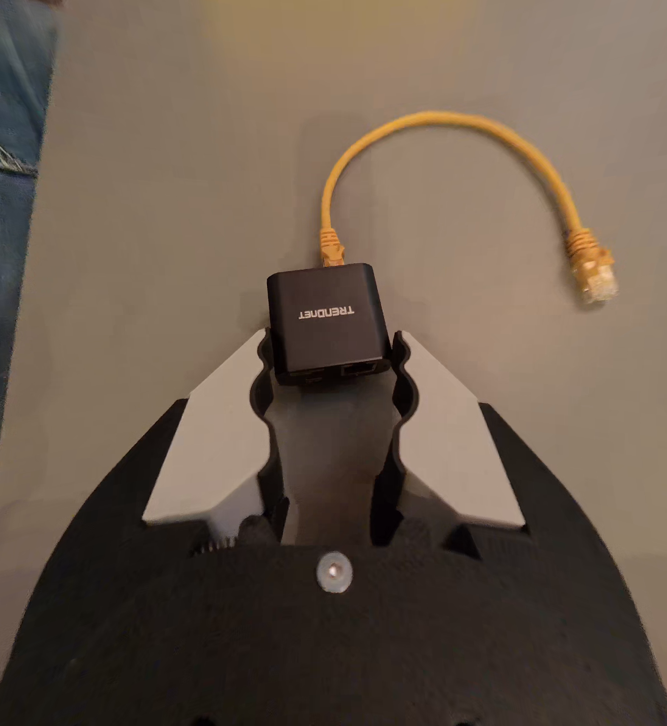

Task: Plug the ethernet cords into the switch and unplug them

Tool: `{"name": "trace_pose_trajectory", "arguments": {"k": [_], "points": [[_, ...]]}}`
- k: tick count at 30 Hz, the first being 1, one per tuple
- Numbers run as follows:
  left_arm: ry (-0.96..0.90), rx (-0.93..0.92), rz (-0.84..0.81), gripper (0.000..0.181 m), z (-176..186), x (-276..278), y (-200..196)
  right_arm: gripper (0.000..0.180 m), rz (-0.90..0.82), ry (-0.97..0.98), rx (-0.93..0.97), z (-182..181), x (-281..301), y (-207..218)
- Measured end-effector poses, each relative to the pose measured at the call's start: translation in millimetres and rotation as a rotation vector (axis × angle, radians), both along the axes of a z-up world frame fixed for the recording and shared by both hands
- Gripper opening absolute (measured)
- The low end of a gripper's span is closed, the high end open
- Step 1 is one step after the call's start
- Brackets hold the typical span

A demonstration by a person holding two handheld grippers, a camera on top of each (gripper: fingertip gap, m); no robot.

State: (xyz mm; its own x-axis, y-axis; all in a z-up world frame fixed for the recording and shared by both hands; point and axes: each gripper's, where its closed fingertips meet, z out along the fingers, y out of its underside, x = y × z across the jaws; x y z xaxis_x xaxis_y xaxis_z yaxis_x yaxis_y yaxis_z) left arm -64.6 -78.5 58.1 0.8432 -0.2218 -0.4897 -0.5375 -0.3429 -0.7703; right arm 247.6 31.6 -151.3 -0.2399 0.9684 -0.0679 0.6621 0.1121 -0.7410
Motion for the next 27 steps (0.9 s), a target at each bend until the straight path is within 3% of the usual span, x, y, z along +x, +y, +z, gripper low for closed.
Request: {"name": "trace_pose_trajectory", "arguments": {"k": [10, 18, 27], "points": [[0.133, -0.360, 0.241, 0.037, -81.1, -133.2, -31.7, 0.060, 0.033, -0.023, 0.015, -4.1, -4.5, -8.4], [0.109, -0.507, 0.270, 0.034, -136.0, -159.5, -9.6, 0.065, 0.041, 0.044, 0.007, 6.7, -2.8, -13.6], [0.065, -0.526, 0.244, 0.010, -136.6, -164.4, -7.9, 0.059, 0.047, 0.116, -0.022, 21.1, -2.8, -14.7]]}}
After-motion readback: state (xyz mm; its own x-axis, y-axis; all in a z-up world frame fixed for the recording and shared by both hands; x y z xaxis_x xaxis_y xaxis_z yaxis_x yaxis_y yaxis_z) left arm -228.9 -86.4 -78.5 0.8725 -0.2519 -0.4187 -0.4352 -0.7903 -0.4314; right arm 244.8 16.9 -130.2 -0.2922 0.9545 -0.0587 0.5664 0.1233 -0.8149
